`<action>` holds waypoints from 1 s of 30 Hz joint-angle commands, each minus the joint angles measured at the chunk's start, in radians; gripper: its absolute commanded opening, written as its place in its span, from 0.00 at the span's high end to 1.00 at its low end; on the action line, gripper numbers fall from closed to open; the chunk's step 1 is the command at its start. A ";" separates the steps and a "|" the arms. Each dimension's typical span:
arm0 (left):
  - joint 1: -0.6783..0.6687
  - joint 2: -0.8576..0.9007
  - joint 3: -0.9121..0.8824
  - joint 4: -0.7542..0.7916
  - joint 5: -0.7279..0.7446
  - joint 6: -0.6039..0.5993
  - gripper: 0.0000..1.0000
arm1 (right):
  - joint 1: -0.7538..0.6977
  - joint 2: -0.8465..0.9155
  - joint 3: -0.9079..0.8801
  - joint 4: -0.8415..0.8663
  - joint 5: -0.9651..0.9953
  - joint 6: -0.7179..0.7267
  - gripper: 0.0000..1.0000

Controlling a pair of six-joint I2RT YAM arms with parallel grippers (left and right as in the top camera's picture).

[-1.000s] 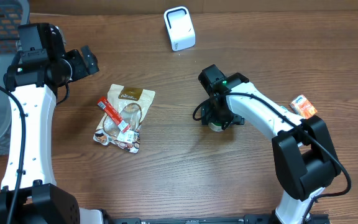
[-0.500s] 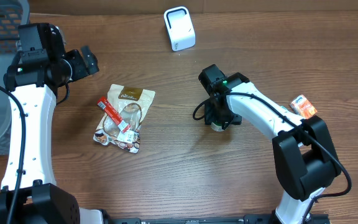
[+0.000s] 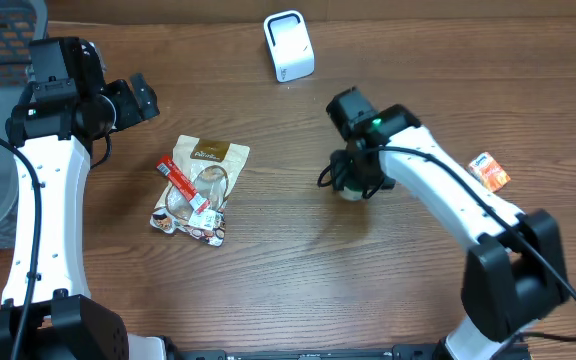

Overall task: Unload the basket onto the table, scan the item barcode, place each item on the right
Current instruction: 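Carry the jar to the white scanner and hold it over it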

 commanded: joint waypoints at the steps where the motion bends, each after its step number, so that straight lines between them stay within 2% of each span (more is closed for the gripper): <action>1: -0.009 -0.010 0.021 0.001 0.007 -0.013 0.00 | -0.004 -0.072 0.112 -0.038 -0.009 -0.037 0.52; 8: -0.008 -0.010 0.021 0.001 0.007 -0.013 0.00 | -0.004 -0.074 0.315 -0.141 -0.105 -0.075 0.52; 12: -0.008 -0.010 0.021 0.001 0.007 -0.013 0.00 | -0.004 -0.074 0.400 -0.143 -0.129 -0.093 0.52; 21: -0.008 -0.010 0.021 0.001 0.007 -0.013 0.00 | -0.004 0.015 0.412 0.085 -0.123 -0.111 0.54; 30: -0.009 -0.010 0.021 0.001 0.007 -0.013 0.00 | -0.004 0.198 0.411 0.489 0.008 -0.164 0.55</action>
